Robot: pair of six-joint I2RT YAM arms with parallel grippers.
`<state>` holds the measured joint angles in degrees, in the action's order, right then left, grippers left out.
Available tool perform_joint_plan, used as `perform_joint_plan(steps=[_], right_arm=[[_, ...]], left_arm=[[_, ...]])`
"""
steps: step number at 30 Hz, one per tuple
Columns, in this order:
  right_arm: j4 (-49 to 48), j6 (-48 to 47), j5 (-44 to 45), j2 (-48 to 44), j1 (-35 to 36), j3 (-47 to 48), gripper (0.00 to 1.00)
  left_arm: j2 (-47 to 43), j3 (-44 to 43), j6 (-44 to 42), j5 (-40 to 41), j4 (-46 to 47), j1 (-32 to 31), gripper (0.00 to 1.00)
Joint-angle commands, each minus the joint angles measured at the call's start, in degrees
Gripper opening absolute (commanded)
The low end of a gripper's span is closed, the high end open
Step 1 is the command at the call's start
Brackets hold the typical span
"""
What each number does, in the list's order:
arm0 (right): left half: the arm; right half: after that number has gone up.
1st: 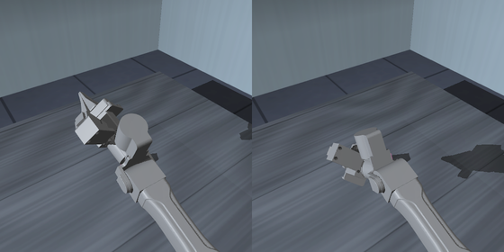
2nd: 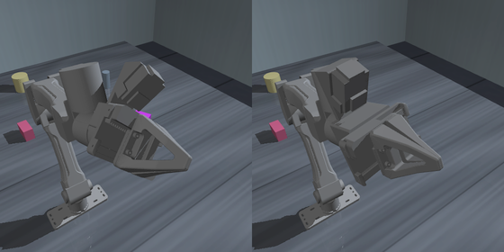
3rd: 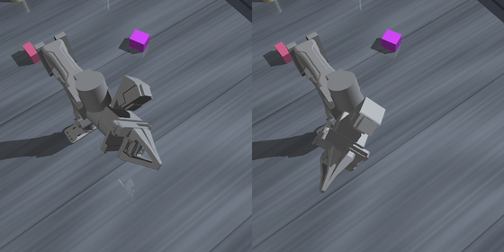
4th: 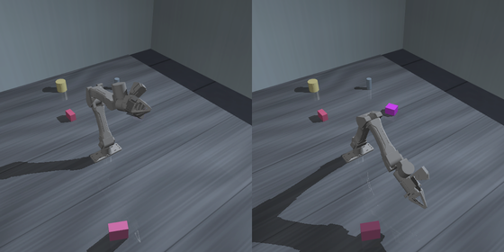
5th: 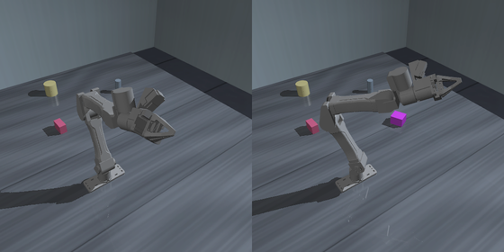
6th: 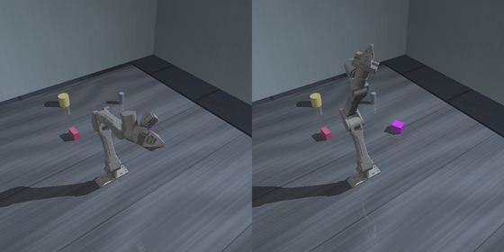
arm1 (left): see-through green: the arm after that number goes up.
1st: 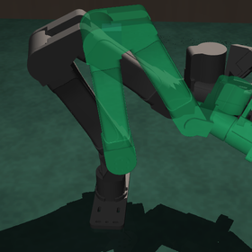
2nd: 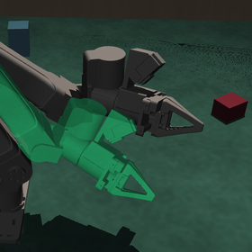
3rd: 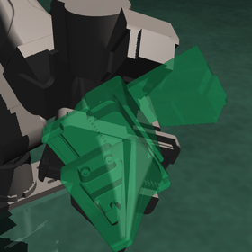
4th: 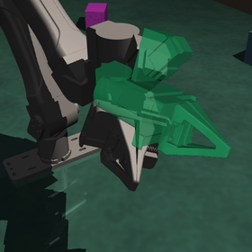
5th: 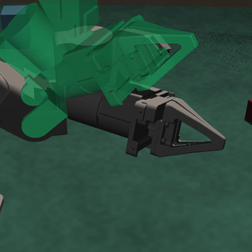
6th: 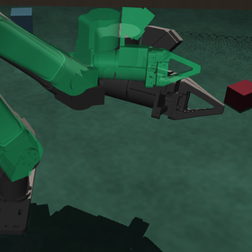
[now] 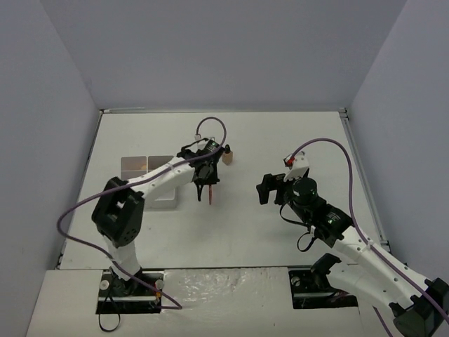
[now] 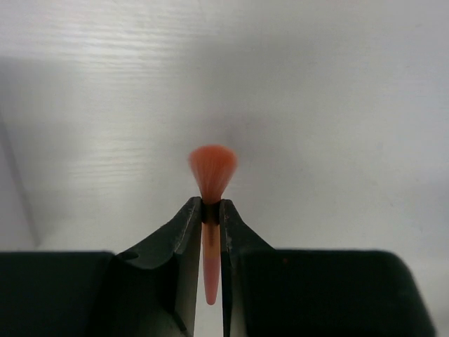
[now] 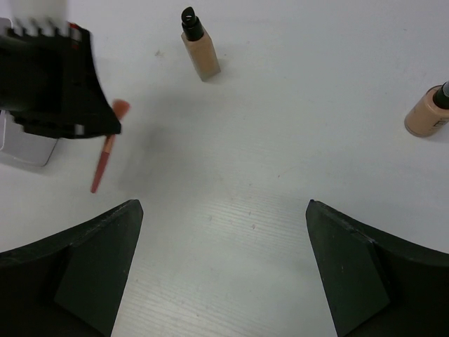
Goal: Organize the makeup
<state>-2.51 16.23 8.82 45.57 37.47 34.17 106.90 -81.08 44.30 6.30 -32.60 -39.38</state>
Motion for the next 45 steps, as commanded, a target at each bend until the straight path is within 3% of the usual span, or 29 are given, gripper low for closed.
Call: perform_joint_plan(steps=[1,5,7,12,20,31,38,40,45], right_arm=[[-3.1,-0.1,0.1,1.3,-0.4,2.3,1.0],[-3.3,-0.4,-0.2,1.9,-0.4,2.7,1.0],[-3.5,-0.4,-0.2,2.2,-0.5,2.8,1.0],[-3.8,0.1,-0.9,2.6,-0.6,2.5,1.0],[-3.9,0.6,-0.4,2.4,-0.6,1.0,1.0],[-4.1,0.2,-0.2,3.0,-0.6,0.9,1.0],[-4.1,0.4,0.0,2.6,-0.5,0.6,1.0],[-4.1,0.4,0.1,2.5,-0.5,0.5,1.0],[-4.5,0.1,0.1,3.2,-0.6,0.8,1.0]], left_arm=[[-21.4,2.7,-11.5,13.8,9.7,-0.1,0.0],[-31.6,12.8,-19.0,22.0,20.6,1.6,0.0],[-35.6,18.0,-22.0,22.2,27.8,4.5,0.0],[-41.7,29.9,-27.9,19.6,42.5,11.9,0.0],[-42.3,38.0,-35.5,13.0,58.2,15.4,0.0],[-38.5,44.9,-36.1,13.6,67.2,16.1,0.0],[-39.1,48.1,-34.0,15.0,67.8,16.4,0.0],[-39.7,48.6,-33.0,15.3,67.2,16.4,0.07],[-41.8,48.2,-31.1,15.9,63.3,16.4,0.36]])
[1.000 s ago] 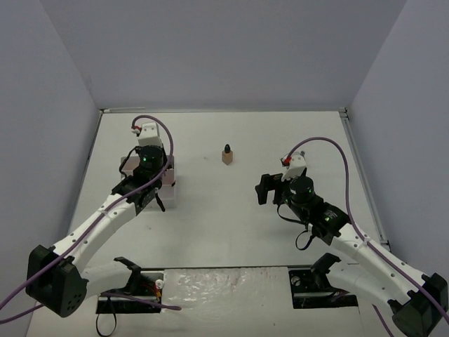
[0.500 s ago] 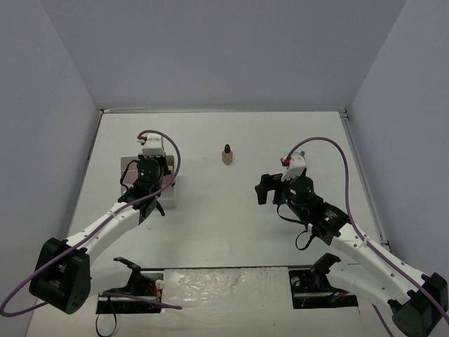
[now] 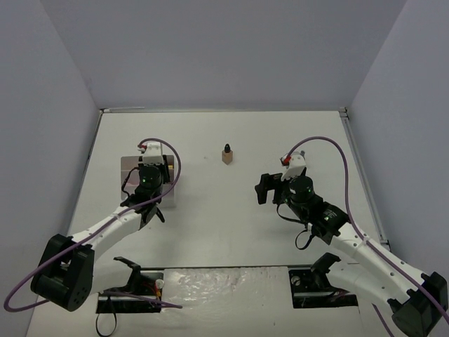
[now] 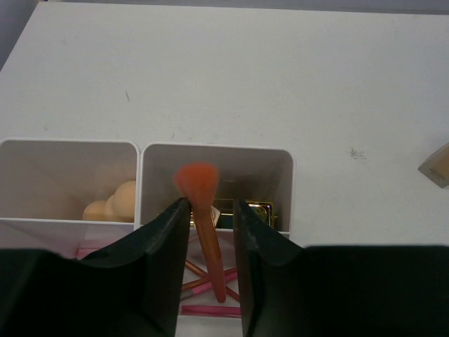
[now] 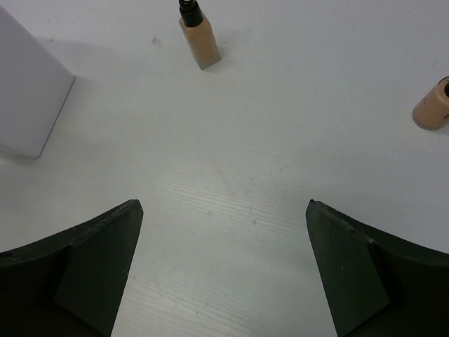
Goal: Organize the makeup
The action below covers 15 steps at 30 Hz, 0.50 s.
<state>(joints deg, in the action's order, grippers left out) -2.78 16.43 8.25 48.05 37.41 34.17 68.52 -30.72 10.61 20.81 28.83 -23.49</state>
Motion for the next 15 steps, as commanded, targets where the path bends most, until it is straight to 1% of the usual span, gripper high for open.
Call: perform_joint_plan(steps=[1,3,4,7,12,13,15], right_arm=[[-4.3,-0.2,0.6,1.0,-0.4,1.0,1.0],[-4.9,-0.5,-0.1,1.8,-0.5,1.3,1.0],[-5.4,-0.7,-0.7,2.4,-0.5,1.6,1.0],[-7.0,-1.7,-2.3,4.5,-0.4,2.5,1.0],[-13.7,-5.6,-6.0,11.4,-0.5,4.4,0.99],[-15.2,-6.3,-6.2,12.6,-0.5,4.7,0.99],[-17.7,-7.9,-7.0,15.9,-0.6,6.1,0.98]], left_arm=[[-3.8,-2.2,2.9,1.4,1.3,0.6,0.44],[-4.6,-2.5,3.3,1.4,0.0,0.6,0.53],[-4.8,-2.9,3.5,1.3,-0.9,0.6,0.59],[-6.4,-4.5,4.6,1.5,-4.4,0.6,0.69],[-8.3,-11.6,7.5,0.3,-19.5,0.6,0.85],[-8.5,-13.3,8.0,-0.4,-22.5,0.6,0.86],[-8.7,-18.1,8.9,-2.6,-29.4,0.6,0.94]])
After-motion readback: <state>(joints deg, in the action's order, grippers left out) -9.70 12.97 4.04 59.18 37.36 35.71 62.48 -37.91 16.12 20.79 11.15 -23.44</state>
